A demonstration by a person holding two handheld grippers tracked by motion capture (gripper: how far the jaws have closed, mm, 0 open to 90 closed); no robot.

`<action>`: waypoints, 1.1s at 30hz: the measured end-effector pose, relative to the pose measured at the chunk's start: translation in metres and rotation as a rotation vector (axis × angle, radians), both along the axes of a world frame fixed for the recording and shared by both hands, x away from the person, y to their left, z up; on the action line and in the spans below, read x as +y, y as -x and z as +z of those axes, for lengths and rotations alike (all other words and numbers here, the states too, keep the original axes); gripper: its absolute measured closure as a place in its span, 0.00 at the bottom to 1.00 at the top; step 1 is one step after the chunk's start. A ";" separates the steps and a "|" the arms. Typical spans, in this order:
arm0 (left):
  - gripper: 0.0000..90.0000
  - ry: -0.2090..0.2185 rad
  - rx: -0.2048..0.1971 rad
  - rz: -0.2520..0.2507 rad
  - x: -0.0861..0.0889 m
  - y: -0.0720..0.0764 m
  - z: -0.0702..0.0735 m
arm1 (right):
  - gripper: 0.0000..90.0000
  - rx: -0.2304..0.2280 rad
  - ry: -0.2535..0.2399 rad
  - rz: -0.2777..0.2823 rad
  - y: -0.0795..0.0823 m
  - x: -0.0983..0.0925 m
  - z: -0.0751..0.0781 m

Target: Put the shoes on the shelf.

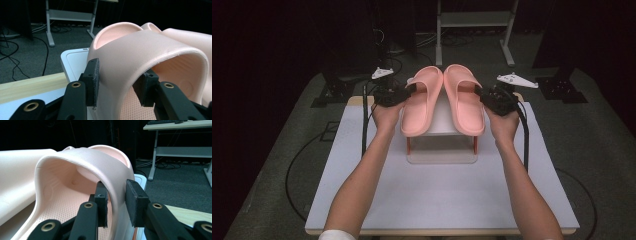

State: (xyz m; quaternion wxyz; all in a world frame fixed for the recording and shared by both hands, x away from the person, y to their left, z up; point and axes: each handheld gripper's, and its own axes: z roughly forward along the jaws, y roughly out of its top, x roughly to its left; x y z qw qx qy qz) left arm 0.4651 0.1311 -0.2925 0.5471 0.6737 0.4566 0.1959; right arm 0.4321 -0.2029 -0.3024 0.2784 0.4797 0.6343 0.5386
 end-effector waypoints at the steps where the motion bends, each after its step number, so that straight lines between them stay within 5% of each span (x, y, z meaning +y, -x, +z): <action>1: 0.65 0.003 0.002 0.002 0.000 0.000 0.000 | 0.79 0.000 0.001 0.000 0.000 0.000 0.000; 33: 0.56 -0.002 0.033 0.020 -0.012 -0.008 -0.008 | 0.78 0.022 0.043 0.013 -0.008 0.011 -0.008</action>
